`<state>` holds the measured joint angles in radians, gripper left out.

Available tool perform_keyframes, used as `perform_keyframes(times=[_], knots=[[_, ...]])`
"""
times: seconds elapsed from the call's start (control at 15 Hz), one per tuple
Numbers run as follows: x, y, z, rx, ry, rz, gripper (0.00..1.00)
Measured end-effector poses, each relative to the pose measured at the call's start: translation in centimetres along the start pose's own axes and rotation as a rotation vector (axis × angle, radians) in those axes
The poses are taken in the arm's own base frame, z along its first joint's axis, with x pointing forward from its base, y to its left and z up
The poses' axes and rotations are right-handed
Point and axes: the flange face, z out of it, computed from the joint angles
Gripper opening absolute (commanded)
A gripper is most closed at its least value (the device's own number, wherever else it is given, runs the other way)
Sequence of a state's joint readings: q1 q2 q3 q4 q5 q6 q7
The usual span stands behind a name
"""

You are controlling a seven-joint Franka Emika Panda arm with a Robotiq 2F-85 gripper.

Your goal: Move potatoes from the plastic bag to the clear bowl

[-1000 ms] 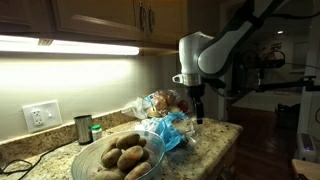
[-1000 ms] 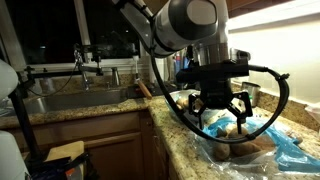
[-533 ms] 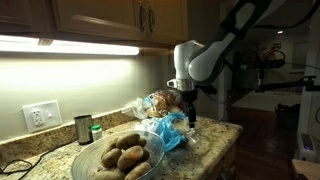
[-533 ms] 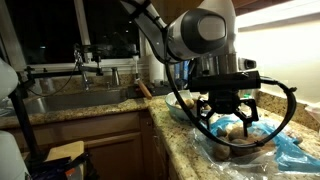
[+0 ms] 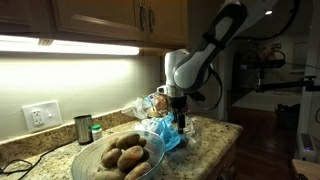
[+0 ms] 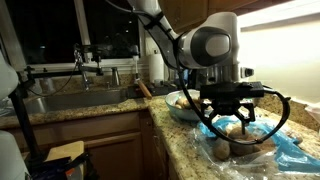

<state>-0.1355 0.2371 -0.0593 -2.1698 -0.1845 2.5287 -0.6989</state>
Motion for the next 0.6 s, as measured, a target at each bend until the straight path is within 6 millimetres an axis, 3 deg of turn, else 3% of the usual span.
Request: perform_keyframes(times=[0.33, 0.6], knots=[[2.1, -0.7, 1.4, 0.051, 0.031, -0.054, 1.00], [1.9, 0.5, 0.6, 0.034, 0.041, -0.038, 1.00]])
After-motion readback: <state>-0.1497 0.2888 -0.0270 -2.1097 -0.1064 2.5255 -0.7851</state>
